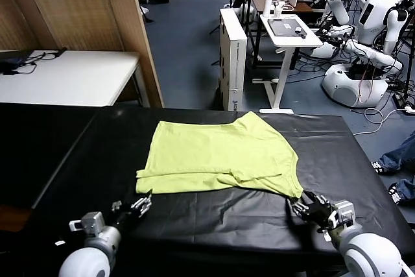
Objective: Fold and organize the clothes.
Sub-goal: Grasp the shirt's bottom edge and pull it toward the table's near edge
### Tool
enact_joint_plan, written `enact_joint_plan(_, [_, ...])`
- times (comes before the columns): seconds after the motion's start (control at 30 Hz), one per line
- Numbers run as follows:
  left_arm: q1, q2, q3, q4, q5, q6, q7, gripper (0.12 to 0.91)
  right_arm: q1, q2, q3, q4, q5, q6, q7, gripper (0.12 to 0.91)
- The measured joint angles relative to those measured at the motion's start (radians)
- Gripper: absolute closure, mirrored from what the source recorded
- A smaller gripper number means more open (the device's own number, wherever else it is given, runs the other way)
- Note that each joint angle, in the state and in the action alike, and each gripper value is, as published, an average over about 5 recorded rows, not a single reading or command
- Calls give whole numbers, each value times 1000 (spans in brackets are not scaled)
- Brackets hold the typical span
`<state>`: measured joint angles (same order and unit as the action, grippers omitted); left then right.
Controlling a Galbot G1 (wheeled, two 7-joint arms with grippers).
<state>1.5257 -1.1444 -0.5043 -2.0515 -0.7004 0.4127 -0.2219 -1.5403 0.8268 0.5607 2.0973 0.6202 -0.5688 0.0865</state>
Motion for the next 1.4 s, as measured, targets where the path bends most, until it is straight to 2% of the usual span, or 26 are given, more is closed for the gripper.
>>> enact_joint_plan(0.07, [0,0,2,1,3,0,4,200,-1,0,1,1,0,0,0,825])
enact_joint_plan(0.13, [0,1,4,1,7,0,9,254,-2,0,2,3,2,0,1,864])
enact_joint_plan(0.23, [0,1,6,3,10,-1,16,418,-7,-2,5,12,16,-8,9,884])
enact_joint_plan(0.27, [0,2,6,4,11,-1,17,494,-8,-3,7,16,25,-14,14,886])
enact_joint_plan(0.4, [1,6,4,5,18,-5,19,740,-18,-12,23,40,91,-74,55,886])
enact_joint_plan(0.5, [8,15,-3,0,22,-6,17,863,-28,-23,38,70,145,-130,83,886])
enact_joint_plan(0.7, [43,57,-38,-35,6,4,8,884,-56,-47,59,130,191,-167,115,886])
enact_joint_plan(0.97, [122,135,-93,-99,-17,21,-8,884,-131,-60,97,201,197,-168,122,886])
enact_joint_plan(1.4, [252,188,-161,-141,-15,30,5,884,-231,-51,101,239,177,-168,126,886])
